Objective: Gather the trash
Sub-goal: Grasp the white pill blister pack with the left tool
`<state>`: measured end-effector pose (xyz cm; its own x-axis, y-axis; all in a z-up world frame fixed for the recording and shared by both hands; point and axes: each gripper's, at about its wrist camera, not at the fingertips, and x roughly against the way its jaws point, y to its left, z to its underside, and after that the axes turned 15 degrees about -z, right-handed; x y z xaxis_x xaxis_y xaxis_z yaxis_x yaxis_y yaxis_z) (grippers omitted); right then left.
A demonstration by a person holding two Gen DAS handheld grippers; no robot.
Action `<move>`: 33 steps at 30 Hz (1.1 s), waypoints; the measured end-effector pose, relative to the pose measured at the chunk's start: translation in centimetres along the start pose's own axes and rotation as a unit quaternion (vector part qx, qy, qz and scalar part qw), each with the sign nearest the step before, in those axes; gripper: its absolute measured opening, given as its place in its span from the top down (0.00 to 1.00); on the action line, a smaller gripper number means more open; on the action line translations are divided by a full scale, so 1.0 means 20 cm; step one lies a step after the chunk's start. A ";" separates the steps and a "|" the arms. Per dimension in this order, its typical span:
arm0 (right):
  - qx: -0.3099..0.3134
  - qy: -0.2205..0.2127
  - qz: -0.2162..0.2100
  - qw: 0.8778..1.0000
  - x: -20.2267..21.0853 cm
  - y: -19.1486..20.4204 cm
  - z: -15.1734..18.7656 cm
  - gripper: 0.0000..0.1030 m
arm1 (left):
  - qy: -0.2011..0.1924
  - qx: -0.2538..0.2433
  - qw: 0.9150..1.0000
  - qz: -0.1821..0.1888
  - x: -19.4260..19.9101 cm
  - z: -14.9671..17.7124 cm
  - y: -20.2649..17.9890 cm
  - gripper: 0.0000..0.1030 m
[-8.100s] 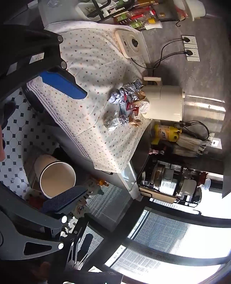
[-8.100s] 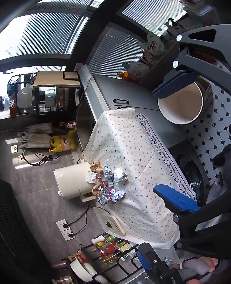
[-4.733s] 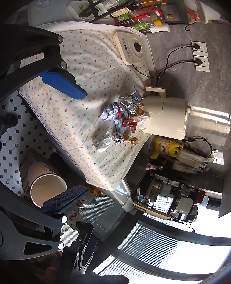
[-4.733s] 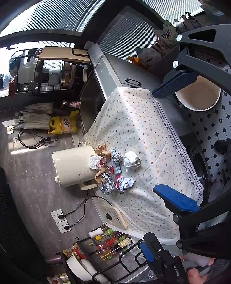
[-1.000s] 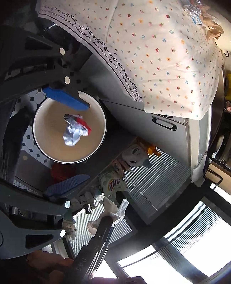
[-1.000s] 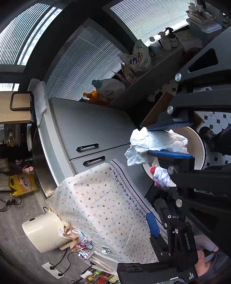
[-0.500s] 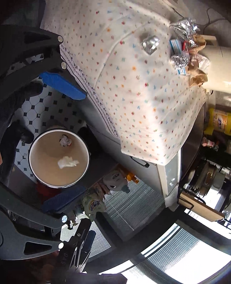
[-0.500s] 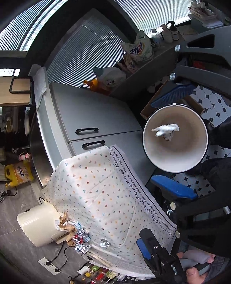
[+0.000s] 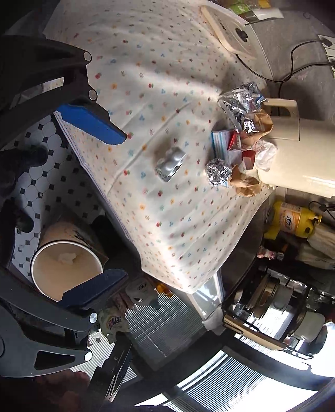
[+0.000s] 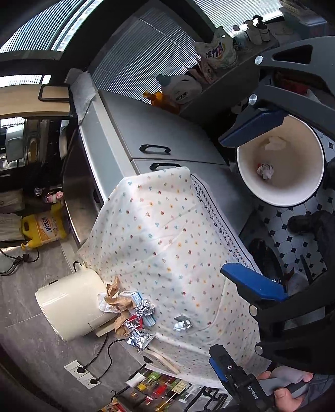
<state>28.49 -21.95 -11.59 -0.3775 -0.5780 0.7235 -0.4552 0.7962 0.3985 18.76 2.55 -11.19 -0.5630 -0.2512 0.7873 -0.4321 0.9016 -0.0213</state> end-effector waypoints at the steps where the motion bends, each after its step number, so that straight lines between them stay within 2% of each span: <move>1: -0.001 -0.002 -0.001 1.000 -0.01 0.02 -0.01 0.11 | -0.002 0.001 1.000 -0.003 -0.01 -0.02 0.03 0.07; 8: -0.010 -0.006 0.010 1.000 -0.10 0.14 -0.04 0.08 | 0.002 0.002 1.000 0.007 -0.14 -0.13 0.18 0.08; 20: -0.050 -0.027 0.050 0.997 -0.14 0.22 -0.05 0.08 | 0.033 -0.066 0.996 0.045 -0.45 -0.24 0.15 0.26; 22: -0.050 -0.029 0.054 0.997 -0.17 0.25 -0.07 0.08 | 0.042 -0.080 0.995 0.049 -0.49 -0.25 0.15 0.41; 23: -0.049 -0.029 0.054 0.997 -0.19 0.27 -0.08 0.08 | 0.049 -0.086 0.994 0.050 -0.51 -0.26 0.15 0.57; 27: -0.040 -0.031 0.047 0.998 -0.29 0.37 -0.14 0.08 | 0.028 -0.085 0.994 0.058 -0.48 -0.31 0.24 0.58; 33: -0.012 -0.028 0.023 0.999 -0.48 0.56 -0.26 0.08 | 0.004 -0.060 0.998 0.037 -0.44 -0.40 0.49 0.58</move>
<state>31.17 -6.66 -11.16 -0.4431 -0.5490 0.7088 -0.4167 0.8261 0.3793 25.12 16.41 -13.31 -0.5839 -0.1809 0.7914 -0.3024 0.9532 -0.0053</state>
